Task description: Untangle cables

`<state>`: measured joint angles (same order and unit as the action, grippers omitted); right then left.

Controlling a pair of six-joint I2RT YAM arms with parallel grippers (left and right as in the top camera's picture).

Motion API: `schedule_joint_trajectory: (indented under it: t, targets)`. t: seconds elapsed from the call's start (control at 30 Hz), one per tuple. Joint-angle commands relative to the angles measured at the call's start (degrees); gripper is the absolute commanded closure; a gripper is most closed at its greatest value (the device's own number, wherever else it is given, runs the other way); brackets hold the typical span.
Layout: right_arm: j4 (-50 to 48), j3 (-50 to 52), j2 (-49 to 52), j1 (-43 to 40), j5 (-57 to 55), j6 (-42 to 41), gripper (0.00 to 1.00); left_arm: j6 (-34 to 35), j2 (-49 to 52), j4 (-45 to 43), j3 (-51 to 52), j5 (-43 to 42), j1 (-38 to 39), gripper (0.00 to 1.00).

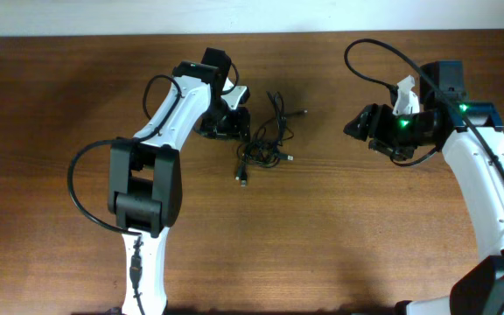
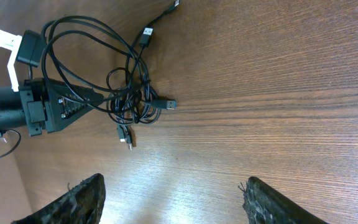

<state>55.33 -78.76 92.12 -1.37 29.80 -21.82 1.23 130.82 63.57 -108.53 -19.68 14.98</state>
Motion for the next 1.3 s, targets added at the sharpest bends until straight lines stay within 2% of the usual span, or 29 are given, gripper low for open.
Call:
schedule_joint_trajectory:
  t: [0.0, 0.37, 0.67, 0.8, 0.9, 0.97, 1.1, 1.27]
  targets:
    - [-0.04, -0.66, 0.24, -0.2, -0.52, 0.63, 0.28, -0.87, 0.63, -1.53, 1.81, 0.46, -0.11, 0.51]
    - [0.0, -0.66, 0.24, -0.2, -0.52, 0.63, 0.28, -0.87, 2.03, -2.71, 2.75, 0.55, 0.7, 0.55]
    - [0.0, -0.66, 0.24, -0.2, -0.52, 0.63, 0.28, -0.85, 4.5, -4.31, 6.47, 3.48, 1.95, 0.64]
    - [0.2, -0.66, 0.24, -0.2, -0.52, 0.63, 0.28, 2.64, 4.5, -4.76, 10.34, 14.1, 2.27, 0.73]
    - [0.2, -0.66, 0.24, -0.2, -0.52, 0.63, 0.27, 2.64, 4.5, -4.83, 10.8, 14.86, 2.27, 0.77]
    - [0.2, -0.66, 0.24, -0.2, -0.52, 0.63, 0.27, 4.11, 4.48, -5.03, 10.78, 13.64, 2.27, 1.0]
    - [0.15, -0.66, 0.22, 0.52, 0.02, 0.39, 0.3, 1.49, 2.93, -3.52, 6.75, 1.86, 0.94, 1.0]
    - [-5.77, -0.9, -3.04, 9.77, 4.17, -1.46, 0.31, 1.53, -8.13, -0.92, -0.26, -0.96, -0.39, 1.0]
